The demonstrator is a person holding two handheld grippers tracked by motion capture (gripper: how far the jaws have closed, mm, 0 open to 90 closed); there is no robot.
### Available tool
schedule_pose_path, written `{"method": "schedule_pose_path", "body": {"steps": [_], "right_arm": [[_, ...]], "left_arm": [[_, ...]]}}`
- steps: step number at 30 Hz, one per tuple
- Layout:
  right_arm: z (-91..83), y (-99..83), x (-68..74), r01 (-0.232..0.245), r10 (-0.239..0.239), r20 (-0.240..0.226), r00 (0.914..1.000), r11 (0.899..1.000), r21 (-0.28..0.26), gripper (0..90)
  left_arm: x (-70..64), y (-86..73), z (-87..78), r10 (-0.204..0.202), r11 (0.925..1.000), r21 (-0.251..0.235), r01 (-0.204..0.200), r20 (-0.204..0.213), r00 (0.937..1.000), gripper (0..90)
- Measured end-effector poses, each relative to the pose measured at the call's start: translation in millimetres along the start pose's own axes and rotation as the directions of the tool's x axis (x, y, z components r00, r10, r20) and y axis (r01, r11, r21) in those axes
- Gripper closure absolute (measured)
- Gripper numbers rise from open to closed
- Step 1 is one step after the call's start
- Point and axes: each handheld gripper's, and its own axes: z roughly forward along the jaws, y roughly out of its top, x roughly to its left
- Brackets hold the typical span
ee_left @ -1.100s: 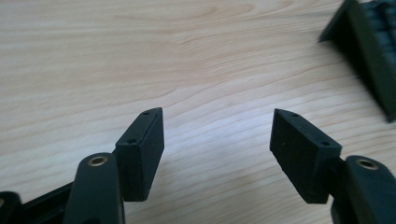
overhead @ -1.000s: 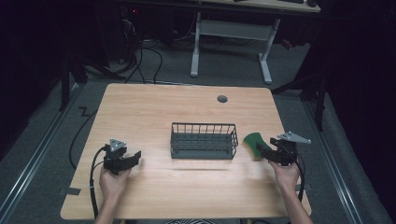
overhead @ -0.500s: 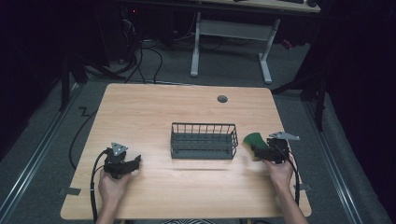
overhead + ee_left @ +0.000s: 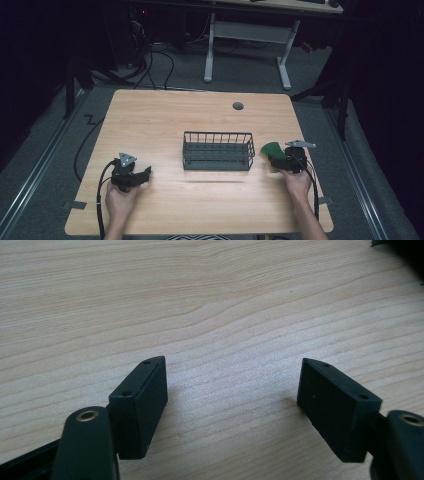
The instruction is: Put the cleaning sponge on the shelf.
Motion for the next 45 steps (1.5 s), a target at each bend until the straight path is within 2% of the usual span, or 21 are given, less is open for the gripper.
{"method": "schedule_pose_path", "body": {"steps": [3, 13, 16, 24, 29, 33, 45], "right_arm": [[3.4, 0.2, 0.6, 0.013, -0.013, 0.004, 0.9999, 1.000, 0.023, 24.9], [2.1, 0.1, 1.0, 0.041, -0.041, 0.001, 0.9992, 0.999, 0.033, 29.7], [-1.5, 0.8, 0.9, 0.040, -0.040, -0.003, 0.9992, 0.999, 0.020, 29.9], [-17.4, 2.4, 1.3, -0.005, 0.005, -0.026, 0.9997, 1.000, 0.002, 30.4], [-27.5, 2.7, 7.7, 0.003, -0.003, -0.007, 1.0000, 1.000, 0.003, 30.5], [-42.4, 2.3, 12.3, -0.019, 0.019, -0.021, 0.9996, 1.000, -0.023, 30.6], [-80.7, 11.1, 20.7, -0.016, 0.013, -0.038, 0.9992, 0.997, -0.081, 30.6]], "left_arm": [[-0.4, 0.0, 0.1, 0.003, 1.0000, 0.000, -0.003, -0.002, 1.0000, 28.7], [-0.1, 0.2, 0.2, -0.001, 1.0000, 0.000, 0.001, -0.002, 1.0000, 29.4], [0.2, 0.2, 0.2, -0.003, 1.0000, 0.000, 0.003, -0.001, 1.0000, 29.4], [1.3, 0.4, 0.4, -0.013, 0.9999, -0.005, 0.013, 0.007, 0.9999, 29.6], [0.5, 0.4, 0.7, -0.009, 0.9999, -0.005, 0.009, 0.000, 1.0000, 29.6], [-0.8, 0.6, 0.9, 0.002, 1.0000, 0.001, -0.002, -0.009, 1.0000, 29.6], [-1.0, 0.6, 1.0, 0.004, 1.0000, 0.001, -0.004, -0.010, 0.9999, 29.4]]}}
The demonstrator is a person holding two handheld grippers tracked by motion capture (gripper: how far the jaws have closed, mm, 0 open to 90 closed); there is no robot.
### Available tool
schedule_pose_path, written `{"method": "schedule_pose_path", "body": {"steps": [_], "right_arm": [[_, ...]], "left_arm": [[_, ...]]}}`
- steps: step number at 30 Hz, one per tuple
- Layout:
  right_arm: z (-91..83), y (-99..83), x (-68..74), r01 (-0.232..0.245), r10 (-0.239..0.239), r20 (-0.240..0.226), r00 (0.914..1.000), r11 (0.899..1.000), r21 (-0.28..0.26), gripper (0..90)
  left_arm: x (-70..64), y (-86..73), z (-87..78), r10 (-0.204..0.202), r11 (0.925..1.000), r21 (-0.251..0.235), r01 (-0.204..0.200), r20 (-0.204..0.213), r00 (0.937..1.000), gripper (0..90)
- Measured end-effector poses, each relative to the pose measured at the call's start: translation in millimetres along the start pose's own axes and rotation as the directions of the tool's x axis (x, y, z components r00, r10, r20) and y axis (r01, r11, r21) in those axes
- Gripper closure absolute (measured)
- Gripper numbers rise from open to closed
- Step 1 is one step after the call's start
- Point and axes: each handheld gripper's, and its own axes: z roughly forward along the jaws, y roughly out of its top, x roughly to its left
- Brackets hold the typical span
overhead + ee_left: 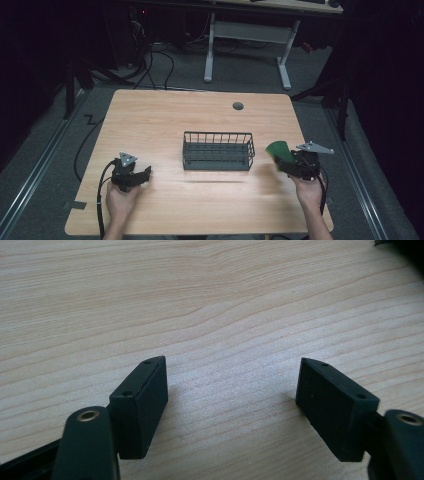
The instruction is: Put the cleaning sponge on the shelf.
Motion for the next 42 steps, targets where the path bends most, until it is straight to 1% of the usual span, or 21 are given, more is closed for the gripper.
{"method": "schedule_pose_path", "body": {"steps": [3, 7, 11, 14, 18, 21, 25, 26, 27, 28, 31, 34, 36, 38, 40, 42], "right_arm": [[-5.2, 5.3, 3.4, 0.004, -0.004, -0.008, 1.0000, 1.000, -0.011, 30.6], [-10.2, 15.2, 10.2, 0.030, -0.030, -0.021, 0.9993, 0.999, -0.026, 30.6], [-16.1, 28.3, 20.1, 0.049, -0.051, -0.040, 0.9979, 0.998, -0.042, 30.6], [-19.4, 37.7, 27.9, 0.069, -0.072, -0.059, 0.9957, 0.996, -0.057, 30.7], [-21.2, 50.7, 40.5, 0.114, -0.119, -0.083, 0.9894, 0.991, -0.068, 30.6], [-19.4, 57.4, 48.2, 0.139, -0.145, -0.094, 0.9850, 0.988, -0.063, 30.6], [-14.2, 66.1, 54.5, 0.151, -0.156, -0.106, 0.9820, 0.987, -0.056, 30.6], [-12.5, 68.4, 56.0, 0.158, -0.163, -0.112, 0.9803, 0.986, -0.053, 30.6], [-8.4, 72.6, 59.7, 0.172, -0.177, -0.125, 0.9762, 0.984, -0.053, 30.6], [-8.4, 72.6, 59.7, 0.172, -0.177, -0.125, 0.9762, 0.984, -0.053, 30.6], [0.6, 76.9, 65.7, 0.188, -0.192, -0.143, 0.9708, 0.981, -0.046, 30.6], [12.4, 77.4, 70.9, 0.201, -0.204, -0.160, 0.9659, 0.979, -0.031, 30.6], [17.7, 78.5, 72.7, 0.202, -0.204, -0.164, 0.9651, 0.979, -0.028, 30.6], [21.7, 80.2, 73.3, 0.193, -0.196, -0.176, 0.9649, 0.981, -0.030, 30.6], [26.1, 82.2, 74.8, 0.194, -0.194, -0.179, 0.9644, 0.981, -0.021, 30.5], [30.1, 83.6, 76.3, 0.199, -0.200, -0.189, 0.9615, 0.980, -0.023, 30.5]], "left_arm": [[0.0, 0.0, 0.0, 0.000, 1.0000, 0.000, 0.000, 0.000, 1.0000, 29.4], [-0.1, -0.1, -0.1, -0.001, 1.0000, 0.000, 0.001, 0.000, 1.0000, 29.4], [-0.5, -0.4, -0.4, 0.000, 1.0000, 0.000, 0.000, -0.001, 1.0000, 29.1], [-0.5, -0.6, -0.6, 0.001, 1.0000, 0.000, -0.001, 0.000, 1.0000, 29.1], [-1.6, -1.1, -1.2, -0.002, 1.0000, 0.001, 0.002, -0.001, 1.0000, 28.8], [-4.5, -3.2, -3.5, 0.021, 0.9998, 0.001, -0.021, 0.019, 0.9996, 28.6], [-4.6, -3.2, -3.5, 0.018, 0.9998, 0.001, -0.018, 0.019, 0.9997, 28.7], [-4.6, -3.2, -3.5, 0.018, 0.9998, 0.001, -0.018, 0.018, 0.9997, 28.7], [-4.6, -3.2, -3.5, 0.018, 0.9998, 0.001, -0.018, 0.018, 0.9997, 28.6], [-4.6, -3.2, -3.5, 0.018, 0.9998, 0.001, -0.018, 0.018, 0.9997, 28.6], [-4.6, -3.1, -3.2, 0.016, 0.9999, -0.001, -0.016, 0.021, 0.9997, 28.4], [-4.6, -2.7, -2.7, 0.019, 0.9998, 0.000, -0.019, 0.024, 0.9995, 28.2], [-4.7, -2.6, -2.7, 0.020, 0.9998, 0.001, -0.020, 0.024, 0.9995, 28.2], [-4.7, -2.6, -2.6, 0.020, 0.9998, 0.000, -0.020, 0.024, 0.9995, 28.1], [-4.6, -2.6, -2.6, 0.018, 0.9998, -0.001, -0.018, 0.023, 0.9996, 28.6], [-4.3, -2.7, -2.8, 0.013, 0.9999, -0.003, -0.013, 0.019, 0.9997, 30.2]]}}
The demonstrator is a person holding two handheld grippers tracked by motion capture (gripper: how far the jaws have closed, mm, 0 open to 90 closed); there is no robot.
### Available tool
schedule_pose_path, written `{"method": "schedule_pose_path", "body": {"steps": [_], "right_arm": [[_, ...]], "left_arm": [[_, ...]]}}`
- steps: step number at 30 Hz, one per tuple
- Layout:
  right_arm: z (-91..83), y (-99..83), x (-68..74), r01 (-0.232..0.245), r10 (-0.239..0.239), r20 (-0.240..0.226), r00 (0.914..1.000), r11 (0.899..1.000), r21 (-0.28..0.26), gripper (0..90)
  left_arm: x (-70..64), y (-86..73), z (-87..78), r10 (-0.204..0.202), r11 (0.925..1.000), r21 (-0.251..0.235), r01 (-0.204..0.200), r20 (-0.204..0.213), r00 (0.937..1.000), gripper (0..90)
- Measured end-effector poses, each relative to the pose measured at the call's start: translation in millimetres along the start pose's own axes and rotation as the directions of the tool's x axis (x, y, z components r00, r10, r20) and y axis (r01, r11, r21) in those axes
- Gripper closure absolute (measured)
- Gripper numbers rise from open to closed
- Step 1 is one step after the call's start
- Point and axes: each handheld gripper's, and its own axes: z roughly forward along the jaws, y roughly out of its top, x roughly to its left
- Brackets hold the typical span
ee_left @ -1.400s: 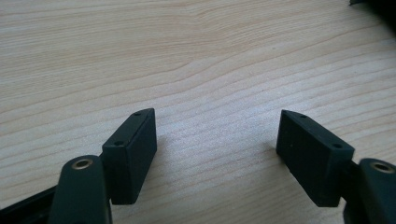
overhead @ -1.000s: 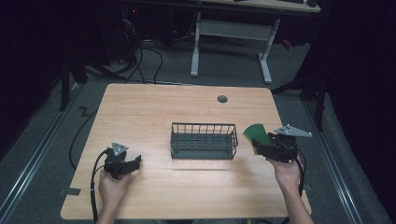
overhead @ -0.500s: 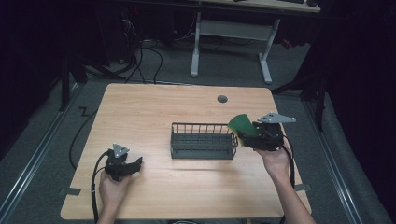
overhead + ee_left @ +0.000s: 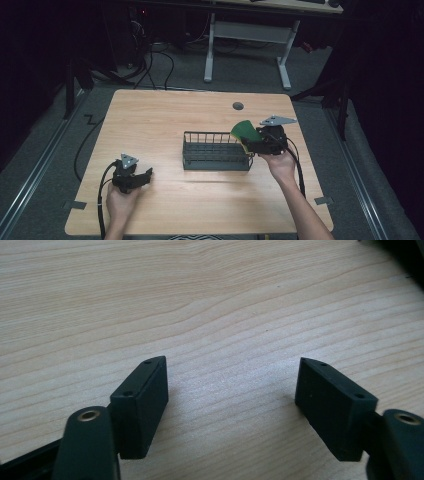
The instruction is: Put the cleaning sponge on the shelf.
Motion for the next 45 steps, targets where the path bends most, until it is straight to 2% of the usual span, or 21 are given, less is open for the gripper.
{"method": "schedule_pose_path", "body": {"steps": [4, 7, 15, 19, 25, 29, 36, 43, 45], "right_arm": [[7.9, 3.8, 2.4, 0.015, -0.015, 0.004, 0.9999, 1.000, 0.017, 30.5], [11.8, 6.2, 3.0, 0.010, -0.010, -0.003, 0.9999, 1.000, 0.023, 30.5], [19.9, 11.6, 14.4, 0.032, -0.031, -0.031, 0.9990, 0.999, 0.038, 30.4], [26.5, 10.1, 18.5, 0.055, -0.054, -0.023, 0.9983, 0.997, 0.054, 30.3], [35.1, 9.3, 19.8, 0.063, -0.062, -0.012, 0.9980, 0.996, 0.065, 30.3], [41.1, 6.2, 22.3, 0.091, -0.091, 0.001, 0.9958, 0.991, 0.096, 30.1], [44.7, 3.1, 22.3, 0.105, -0.105, -0.007, 0.9944, 0.986, 0.127, 30.2], [45.5, 3.0, 21.3, 0.089, -0.088, -0.015, 0.9960, 0.986, 0.138, 30.4], [47.7, 2.6, 22.0, 0.097, -0.096, -0.014, 0.9953, 0.982, 0.161, 30.6]], "left_arm": [[0.2, 0.1, 0.0, -0.002, 1.0000, 0.000, 0.002, 0.000, 1.0000, 30.7], [-0.1, 0.1, 0.1, 0.000, 1.0000, 0.000, 0.000, -0.001, 1.0000, 30.6], [-0.1, 0.0, 0.0, -0.001, 1.0000, 0.000, 0.001, -0.001, 1.0000, 30.7], [0.0, 0.0, -0.1, -0.001, 1.0000, 0.000, 0.001, 0.000, 1.0000, 30.7], [0.1, 0.0, -0.2, -0.002, 1.0000, 0.000, 0.002, 0.001, 1.0000, 30.6], [0.2, -0.1, -0.2, -0.003, 1.0000, -0.001, 0.003, 0.001, 1.0000, 30.6], [0.2, -0.1, -0.2, -0.003, 1.0000, 0.000, 0.003, 0.001, 1.0000, 30.6], [0.1, 0.0, -0.1, -0.001, 1.0000, 0.000, 0.001, 0.001, 1.0000, 30.6], [0.1, 0.0, -0.1, -0.002, 1.0000, 0.000, 0.002, 0.001, 1.0000, 30.6]]}}
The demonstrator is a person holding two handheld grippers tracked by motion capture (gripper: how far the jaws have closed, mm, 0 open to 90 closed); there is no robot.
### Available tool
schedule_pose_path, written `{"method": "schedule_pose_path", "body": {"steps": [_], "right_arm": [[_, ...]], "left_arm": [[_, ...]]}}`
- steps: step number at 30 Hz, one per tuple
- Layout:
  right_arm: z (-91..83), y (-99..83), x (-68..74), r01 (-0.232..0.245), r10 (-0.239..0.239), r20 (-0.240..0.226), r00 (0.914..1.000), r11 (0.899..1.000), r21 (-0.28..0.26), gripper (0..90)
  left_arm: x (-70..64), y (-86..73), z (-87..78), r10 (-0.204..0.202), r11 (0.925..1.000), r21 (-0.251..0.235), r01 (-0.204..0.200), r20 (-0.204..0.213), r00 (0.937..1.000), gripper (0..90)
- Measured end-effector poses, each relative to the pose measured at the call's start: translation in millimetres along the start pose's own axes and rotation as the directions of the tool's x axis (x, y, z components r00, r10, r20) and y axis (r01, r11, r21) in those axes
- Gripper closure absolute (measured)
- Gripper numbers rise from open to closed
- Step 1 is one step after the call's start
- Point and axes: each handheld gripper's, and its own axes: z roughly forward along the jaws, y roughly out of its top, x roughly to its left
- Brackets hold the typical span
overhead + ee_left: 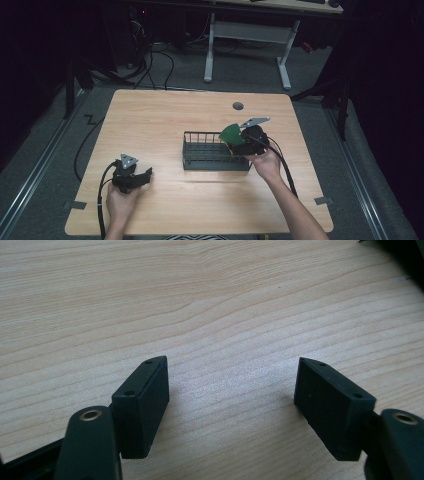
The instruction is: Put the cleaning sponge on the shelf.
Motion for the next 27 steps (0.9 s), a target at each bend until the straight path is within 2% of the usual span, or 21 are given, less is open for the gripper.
{"method": "schedule_pose_path", "body": {"steps": [2, 4, 10, 17, 22, 27], "right_arm": [[4.4, -1.4, 2.7, 0.022, -0.023, 0.010, 0.9997, 0.999, 0.027, 31.0], [9.0, -3.2, 4.0, 0.016, -0.017, 0.007, 0.9998, 0.999, 0.045, 31.2], [9.4, -6.8, 2.1, -0.011, 0.011, -0.014, 0.9998, 1.000, 0.023, 30.9], [8.8, -9.3, 0.6, -0.013, 0.015, -0.032, 0.9994, 0.999, 0.040, 29.7], [5.5, -10.2, -1.2, -0.024, 0.025, -0.038, 0.9990, 1.000, 0.011, 24.6], [-5.5, -10.2, -3.2, -0.039, 0.037, -0.044, 0.9983, 0.998, -0.040, 22.0]], "left_arm": [[-0.1, 0.0, 0.1, 0.001, 1.0000, 0.000, -0.001, -0.001, 1.0000, 30.6], [-0.4, 0.0, 0.2, 0.002, 1.0000, 0.000, -0.002, -0.003, 1.0000, 30.5], [-0.3, 0.0, 0.1, 0.002, 1.0000, 0.000, -0.002, -0.002, 1.0000, 30.5], [-0.4, 0.0, 0.1, 0.002, 1.0000, 0.000, -0.002, -0.003, 1.0000, 30.5], [-0.3, 0.0, 0.1, 0.002, 1.0000, 0.000, -0.002, -0.002, 1.0000, 30.5], [-0.3, 0.0, 0.1, 0.002, 1.0000, 0.000, -0.002, -0.002, 1.0000, 30.4]]}}
